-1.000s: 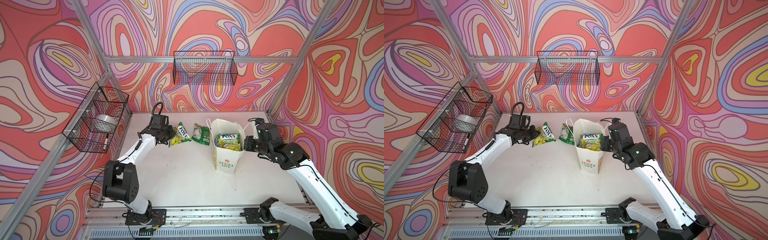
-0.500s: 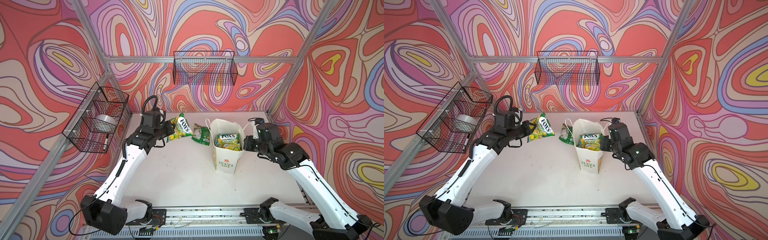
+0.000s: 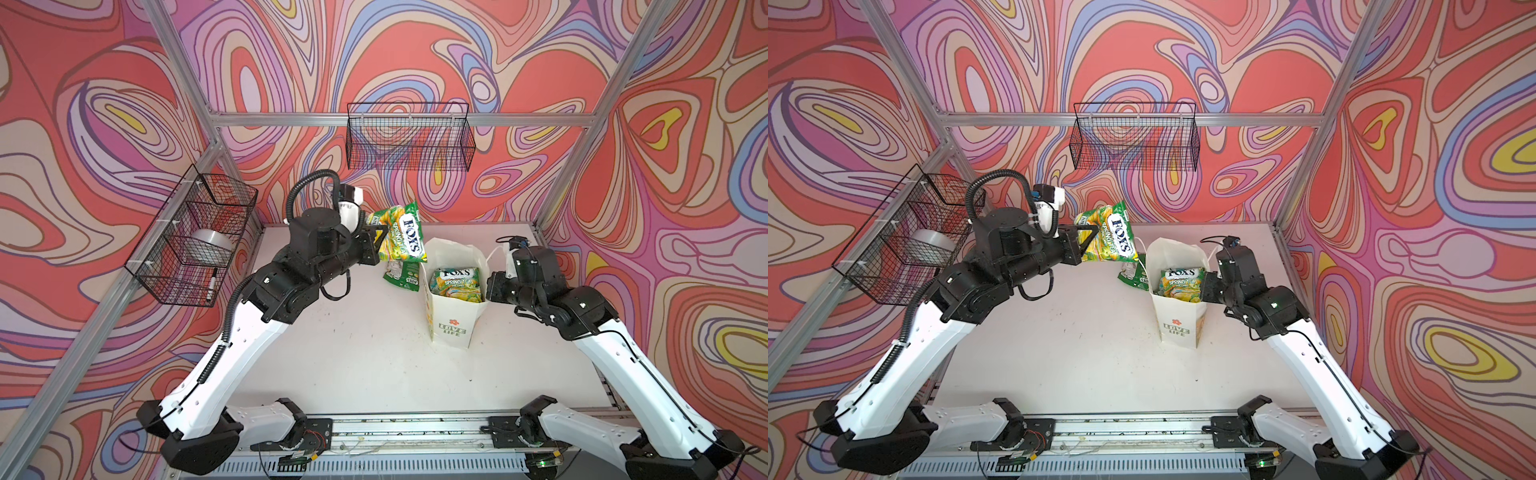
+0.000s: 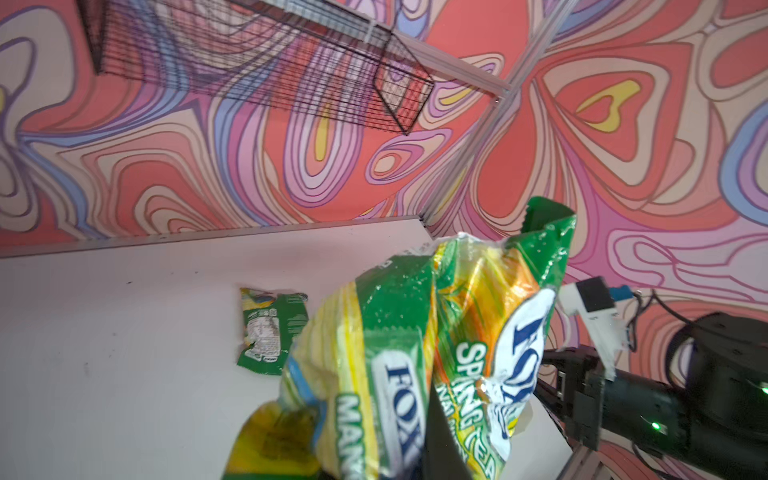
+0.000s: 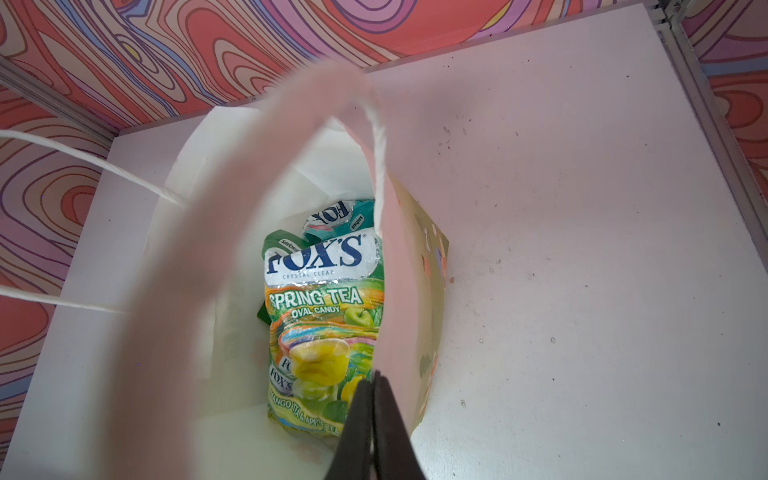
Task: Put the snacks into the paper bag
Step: 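Lift the Spring Tea packet with the left gripper and carry it over the bag, then lower the Spring Tea packet into the bag and open the left gripper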
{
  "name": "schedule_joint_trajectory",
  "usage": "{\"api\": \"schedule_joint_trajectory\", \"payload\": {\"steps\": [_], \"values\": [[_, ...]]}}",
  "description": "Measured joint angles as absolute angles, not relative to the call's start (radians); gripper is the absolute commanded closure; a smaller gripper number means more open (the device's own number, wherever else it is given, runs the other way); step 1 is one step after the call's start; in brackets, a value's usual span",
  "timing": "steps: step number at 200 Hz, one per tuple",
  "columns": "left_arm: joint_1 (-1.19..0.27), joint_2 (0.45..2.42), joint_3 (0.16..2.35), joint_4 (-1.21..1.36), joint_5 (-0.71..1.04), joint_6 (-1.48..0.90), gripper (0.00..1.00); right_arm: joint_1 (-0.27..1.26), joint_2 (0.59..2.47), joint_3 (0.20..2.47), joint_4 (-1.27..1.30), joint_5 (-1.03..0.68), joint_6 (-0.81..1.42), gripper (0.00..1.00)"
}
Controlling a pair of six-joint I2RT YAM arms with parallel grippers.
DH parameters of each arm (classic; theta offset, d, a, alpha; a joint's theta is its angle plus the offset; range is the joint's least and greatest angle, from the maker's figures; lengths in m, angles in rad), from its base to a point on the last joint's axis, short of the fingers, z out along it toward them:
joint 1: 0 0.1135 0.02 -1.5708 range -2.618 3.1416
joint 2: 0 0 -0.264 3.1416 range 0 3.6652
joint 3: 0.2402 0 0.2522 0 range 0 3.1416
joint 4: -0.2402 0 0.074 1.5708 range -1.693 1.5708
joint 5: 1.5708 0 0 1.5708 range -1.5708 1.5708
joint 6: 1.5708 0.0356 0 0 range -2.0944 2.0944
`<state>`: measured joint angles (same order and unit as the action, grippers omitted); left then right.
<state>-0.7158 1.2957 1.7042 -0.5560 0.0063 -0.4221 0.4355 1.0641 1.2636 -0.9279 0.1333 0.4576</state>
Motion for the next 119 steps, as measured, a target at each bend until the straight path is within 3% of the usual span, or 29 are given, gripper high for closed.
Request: {"api": "schedule_joint_trajectory", "payload": {"steps": [49,119], "values": [[-0.883,1.490,1.862,-0.552,-0.047,-0.260,0.88,0.435,1.062,1.263,-0.929,0.133,0.458,1.00],[-0.905,1.753,2.054,-0.656,-0.058,-0.089,0.88,0.435,1.047,1.255,-0.935,0.133,0.458,1.00]]}}
